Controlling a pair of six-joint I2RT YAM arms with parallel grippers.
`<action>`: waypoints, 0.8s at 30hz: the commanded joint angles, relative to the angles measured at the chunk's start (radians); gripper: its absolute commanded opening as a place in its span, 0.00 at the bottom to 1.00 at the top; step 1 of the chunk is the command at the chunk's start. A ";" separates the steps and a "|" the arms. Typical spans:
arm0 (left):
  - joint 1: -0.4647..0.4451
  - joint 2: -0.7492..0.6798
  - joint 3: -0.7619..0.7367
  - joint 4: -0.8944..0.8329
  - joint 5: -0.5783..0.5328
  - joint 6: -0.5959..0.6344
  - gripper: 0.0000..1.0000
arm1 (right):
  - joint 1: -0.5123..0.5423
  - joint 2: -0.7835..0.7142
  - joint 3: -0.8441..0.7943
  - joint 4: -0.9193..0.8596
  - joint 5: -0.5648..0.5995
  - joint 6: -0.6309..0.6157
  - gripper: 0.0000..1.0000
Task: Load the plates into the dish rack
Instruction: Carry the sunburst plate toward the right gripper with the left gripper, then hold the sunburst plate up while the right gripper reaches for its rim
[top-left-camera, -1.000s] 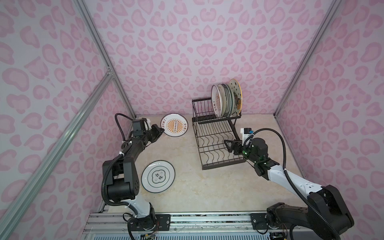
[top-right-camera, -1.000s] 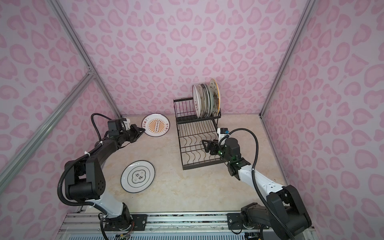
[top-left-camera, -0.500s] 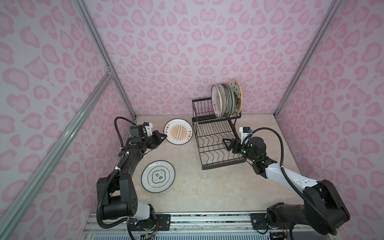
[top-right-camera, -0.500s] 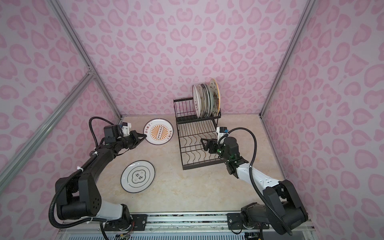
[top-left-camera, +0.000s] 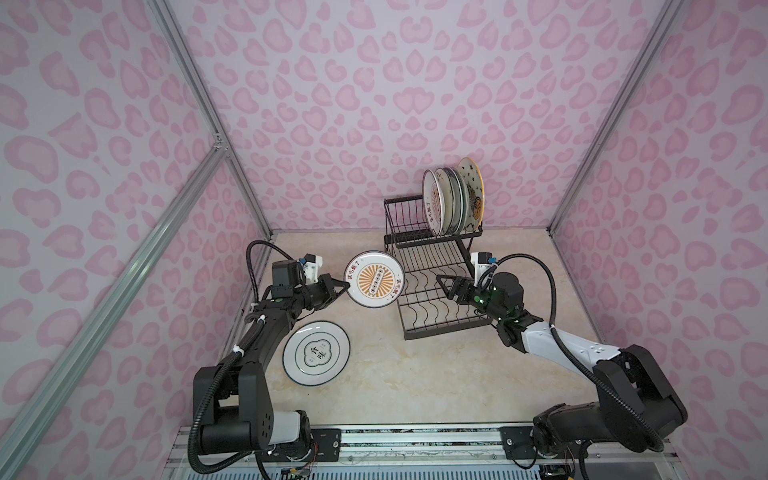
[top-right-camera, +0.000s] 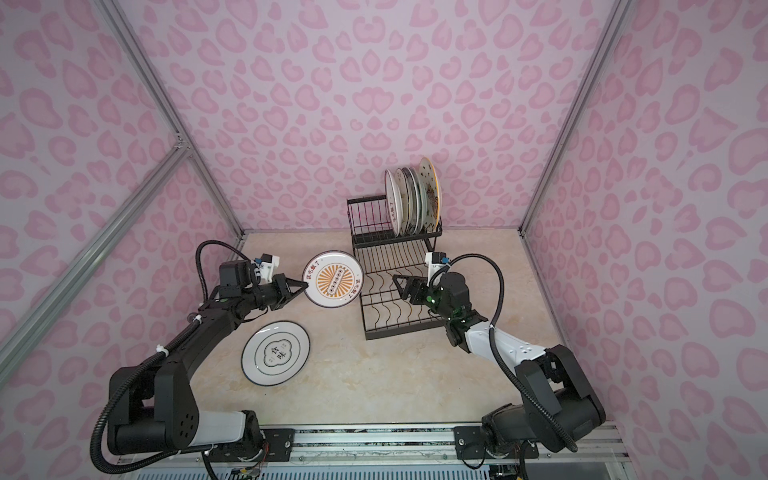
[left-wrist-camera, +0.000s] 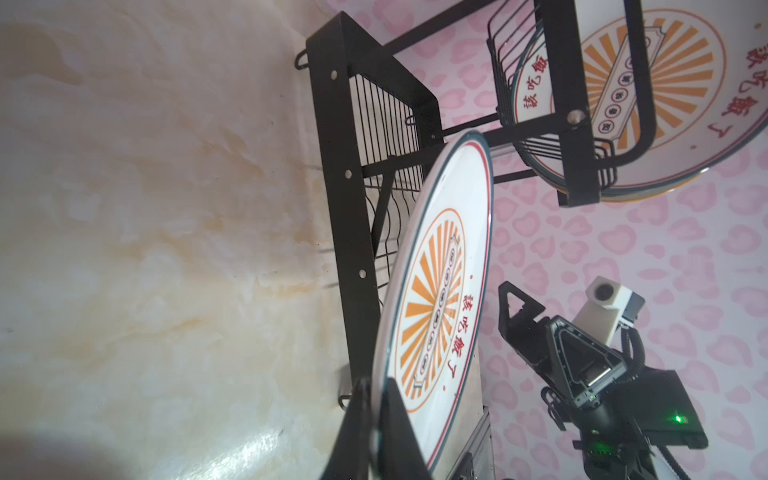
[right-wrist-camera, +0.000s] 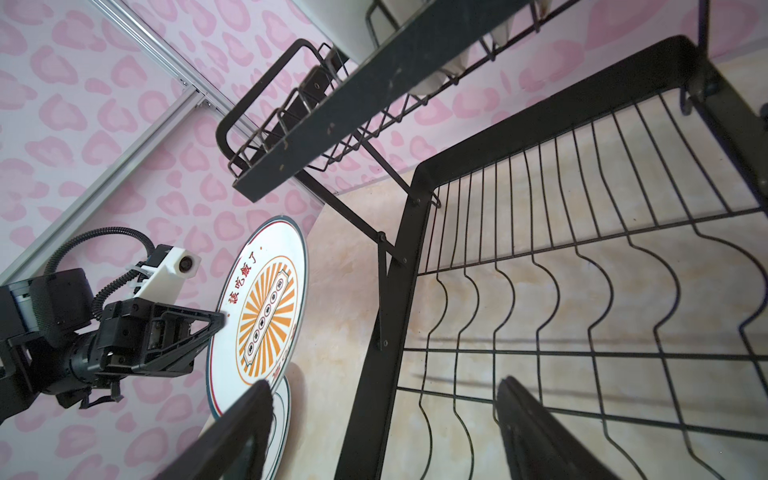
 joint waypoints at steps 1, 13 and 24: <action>-0.020 0.013 0.027 -0.001 0.073 0.057 0.03 | 0.005 0.007 0.011 0.031 -0.013 0.014 0.82; -0.127 0.068 0.008 0.155 0.050 0.011 0.03 | 0.009 0.040 0.022 0.092 -0.071 0.081 0.52; -0.201 0.148 -0.031 0.405 0.040 -0.112 0.03 | 0.021 0.098 0.032 0.098 -0.089 0.115 0.39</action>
